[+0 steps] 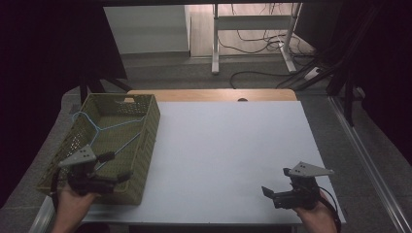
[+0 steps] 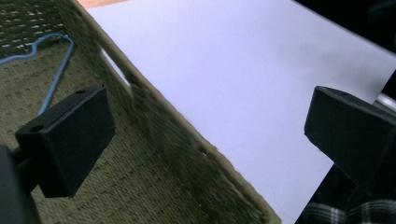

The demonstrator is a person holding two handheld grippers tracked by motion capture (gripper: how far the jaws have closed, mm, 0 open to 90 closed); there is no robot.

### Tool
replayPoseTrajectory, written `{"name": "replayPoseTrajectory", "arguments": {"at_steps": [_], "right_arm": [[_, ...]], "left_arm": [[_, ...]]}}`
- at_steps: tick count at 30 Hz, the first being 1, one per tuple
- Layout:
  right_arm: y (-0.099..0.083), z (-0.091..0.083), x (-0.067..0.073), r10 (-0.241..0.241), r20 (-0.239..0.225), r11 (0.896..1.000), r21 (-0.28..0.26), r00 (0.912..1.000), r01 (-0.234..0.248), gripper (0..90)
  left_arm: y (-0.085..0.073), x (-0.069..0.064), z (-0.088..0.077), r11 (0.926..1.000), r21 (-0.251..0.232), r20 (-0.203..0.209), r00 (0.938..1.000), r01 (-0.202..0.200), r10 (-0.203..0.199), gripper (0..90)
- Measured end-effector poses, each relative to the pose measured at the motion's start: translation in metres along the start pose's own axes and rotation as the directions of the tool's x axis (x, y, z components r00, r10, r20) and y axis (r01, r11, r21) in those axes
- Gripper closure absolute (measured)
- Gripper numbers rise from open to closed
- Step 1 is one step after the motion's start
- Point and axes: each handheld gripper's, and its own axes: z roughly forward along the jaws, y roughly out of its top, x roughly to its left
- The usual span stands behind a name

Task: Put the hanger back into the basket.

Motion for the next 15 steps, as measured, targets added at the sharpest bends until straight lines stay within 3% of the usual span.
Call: {"name": "replayPoseTrajectory", "arguments": {"at_steps": [3, 6, 8, 15], "right_arm": [[-0.001, -0.004, -0.006, 0.009, 0.022, 1.0, -0.006, 0.9997, -0.009, 0.0], [-0.004, -0.006, -0.012, 0.022, 0.034, 1.0, 0.001, 0.9992, -0.022, 0.1], [-0.007, -0.006, -0.016, 0.023, 0.046, 1.0, 0.011, 0.9987, -0.023, 0.3], [-0.015, 0.001, -0.024, 0.037, 0.06, 0.998, 0.05, 0.9975, -0.04, 0.5]], "left_arm": [[-0.009, -0.007, 0.006, 0.9995, 0.014, -0.026, 0.9993, -0.028, 0.028, 2.0], [-0.018, -0.007, 0.013, 0.9997, 0.016, -0.006, 0.9998, -0.018, 0.018, 1.7], [-0.025, -0.007, 0.022, 0.9976, 0.064, -0.014, 0.9995, -0.027, 0.028, 1.6], [-0.022, -0.01, 0.025, 0.9956, 0.078, -0.024, 0.9982, -0.053, 0.055, 1.1]]}}
